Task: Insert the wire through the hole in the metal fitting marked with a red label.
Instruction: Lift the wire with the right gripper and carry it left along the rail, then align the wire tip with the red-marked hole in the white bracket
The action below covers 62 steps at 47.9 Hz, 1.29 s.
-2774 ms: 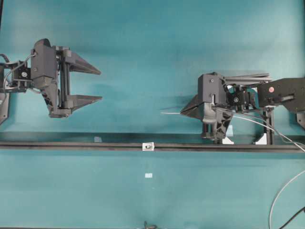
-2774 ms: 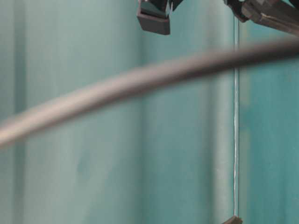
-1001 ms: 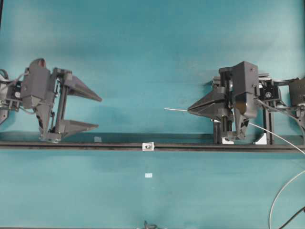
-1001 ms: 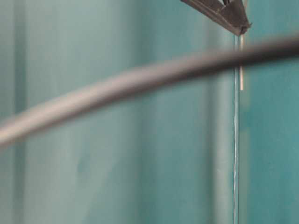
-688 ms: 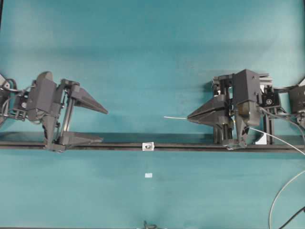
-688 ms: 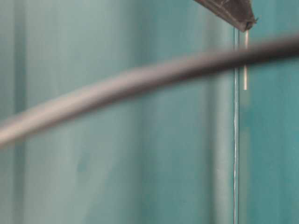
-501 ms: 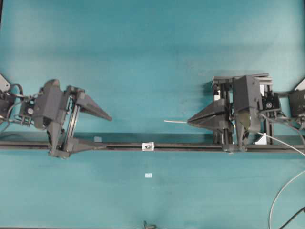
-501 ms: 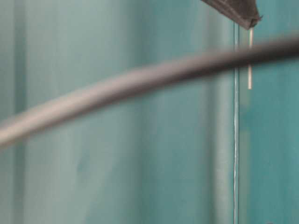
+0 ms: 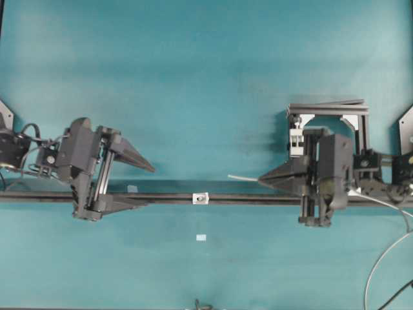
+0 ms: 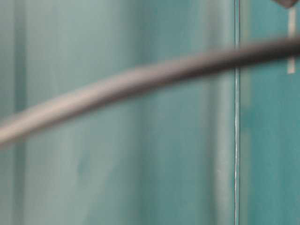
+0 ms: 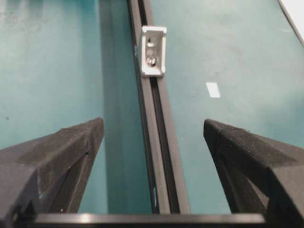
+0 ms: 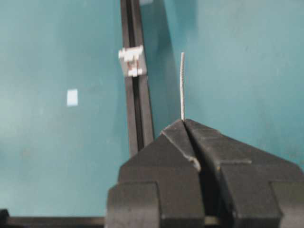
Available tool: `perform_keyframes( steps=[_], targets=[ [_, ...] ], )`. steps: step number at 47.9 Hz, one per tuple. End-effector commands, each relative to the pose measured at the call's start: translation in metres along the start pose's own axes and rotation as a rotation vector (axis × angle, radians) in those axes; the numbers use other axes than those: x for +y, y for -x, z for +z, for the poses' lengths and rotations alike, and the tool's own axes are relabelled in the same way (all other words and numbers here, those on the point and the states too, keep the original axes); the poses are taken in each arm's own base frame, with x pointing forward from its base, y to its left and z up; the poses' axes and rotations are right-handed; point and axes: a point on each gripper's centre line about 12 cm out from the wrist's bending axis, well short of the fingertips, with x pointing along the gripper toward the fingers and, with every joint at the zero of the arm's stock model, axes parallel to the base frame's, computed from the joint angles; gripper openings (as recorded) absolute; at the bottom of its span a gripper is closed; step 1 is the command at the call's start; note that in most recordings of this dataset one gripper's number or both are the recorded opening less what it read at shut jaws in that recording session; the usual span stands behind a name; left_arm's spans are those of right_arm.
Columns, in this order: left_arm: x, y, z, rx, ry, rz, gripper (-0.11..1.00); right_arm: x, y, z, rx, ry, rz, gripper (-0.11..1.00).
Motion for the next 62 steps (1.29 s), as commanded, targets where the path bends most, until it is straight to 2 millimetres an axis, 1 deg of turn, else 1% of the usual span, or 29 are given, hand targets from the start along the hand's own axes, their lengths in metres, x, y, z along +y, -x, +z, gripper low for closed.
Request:
perform_keyframes(
  steps=[1,4,15,29,43,49,56,62],
  targets=[
    [-0.002,-0.006,0.002,-0.031,0.006,-0.007,0.66,0.011,-0.003,0.005,-0.020,-0.002,0.020,0.01],
    [-0.001,-0.009,-0.002,-0.035,0.008,-0.007,0.66,0.013,-0.005,0.004,-0.016,0.001,0.022,0.01],
    [-0.001,-0.014,-0.006,-0.040,0.006,-0.006,0.66,0.015,-0.011,-0.004,0.006,0.018,0.017,0.01],
    [-0.002,-0.021,-0.007,-0.034,-0.034,-0.008,0.66,0.017,-0.019,-0.013,0.025,0.069,0.021,0.01],
    [-0.005,-0.030,-0.002,-0.011,-0.100,-0.010,0.65,0.022,-0.025,-0.014,0.023,0.111,0.044,0.01],
    [-0.006,-0.031,-0.002,0.005,-0.100,-0.010,0.63,0.022,-0.028,-0.017,0.031,0.116,0.037,0.01],
    [-0.009,-0.031,0.004,-0.010,-0.100,-0.018,0.56,0.021,-0.031,-0.018,0.025,0.123,0.031,0.01],
    [-0.010,-0.029,0.004,-0.005,-0.101,-0.020,0.56,0.021,-0.031,-0.018,0.017,0.130,0.033,0.01]
  ],
)
